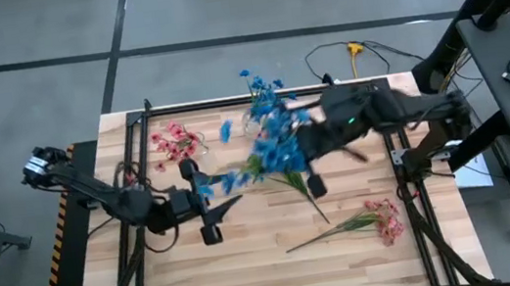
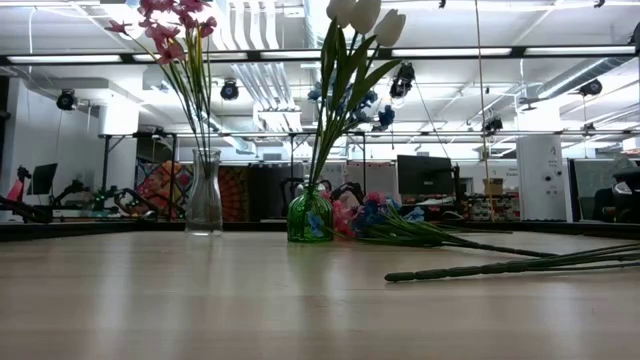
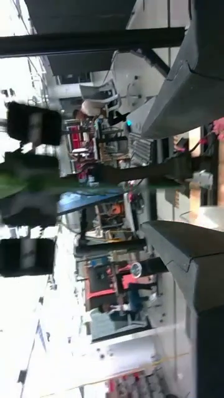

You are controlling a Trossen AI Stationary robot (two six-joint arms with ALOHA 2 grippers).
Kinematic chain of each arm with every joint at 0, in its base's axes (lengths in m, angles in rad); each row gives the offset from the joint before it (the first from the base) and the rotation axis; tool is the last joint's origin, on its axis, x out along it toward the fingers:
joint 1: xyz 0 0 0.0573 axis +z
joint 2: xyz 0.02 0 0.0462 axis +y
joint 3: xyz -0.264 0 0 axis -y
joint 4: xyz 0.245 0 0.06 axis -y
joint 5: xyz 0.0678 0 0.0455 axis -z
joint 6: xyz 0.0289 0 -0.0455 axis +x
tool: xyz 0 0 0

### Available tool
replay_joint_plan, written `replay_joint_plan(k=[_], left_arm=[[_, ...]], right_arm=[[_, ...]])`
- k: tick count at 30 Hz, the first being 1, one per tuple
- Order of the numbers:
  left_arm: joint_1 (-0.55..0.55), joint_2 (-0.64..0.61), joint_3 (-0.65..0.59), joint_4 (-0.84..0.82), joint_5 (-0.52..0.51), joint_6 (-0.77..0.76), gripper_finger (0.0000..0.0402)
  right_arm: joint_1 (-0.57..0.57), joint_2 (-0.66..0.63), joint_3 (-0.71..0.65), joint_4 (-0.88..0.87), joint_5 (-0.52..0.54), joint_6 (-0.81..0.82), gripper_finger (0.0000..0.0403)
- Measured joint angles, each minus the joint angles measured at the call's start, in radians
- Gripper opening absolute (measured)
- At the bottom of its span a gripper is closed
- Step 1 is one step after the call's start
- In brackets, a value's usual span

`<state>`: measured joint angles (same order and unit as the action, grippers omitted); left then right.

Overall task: Sort flowers into vase by color
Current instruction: Put the right blue flowers into the right transparent vase

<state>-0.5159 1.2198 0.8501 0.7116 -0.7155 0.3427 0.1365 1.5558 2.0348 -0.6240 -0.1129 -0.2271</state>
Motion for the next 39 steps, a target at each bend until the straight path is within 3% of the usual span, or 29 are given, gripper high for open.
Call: replay_joint_plan(k=[11,19,25,33,39], left_arm=[[0.001,0.035,0.0,-0.019,0.005,0.057,0.0252],[0.003,0.085,0.0,-0.011,-0.058,0.039,0.0239],[0.004,0.119,0.0,-0.01,-0.067,0.017,0.018],[0.004,0.121,0.0,-0.001,-0.102,0.01,0.0017],[0.004,0.12,0.0,-0.004,-0.107,-0.012,0.0006]], right_arm=[[0.01,0.124,0.004,0.039,0.004,-0.008,0.0028],[0.017,0.15,0.005,0.039,0.004,-0.009,0.0028],[0.017,0.15,0.005,0.051,0.004,-0.009,0.0028],[0.017,0.15,0.005,0.06,0.003,-0.007,0.0029],[0.017,0.15,0.005,0.061,0.003,0.013,0.0029]])
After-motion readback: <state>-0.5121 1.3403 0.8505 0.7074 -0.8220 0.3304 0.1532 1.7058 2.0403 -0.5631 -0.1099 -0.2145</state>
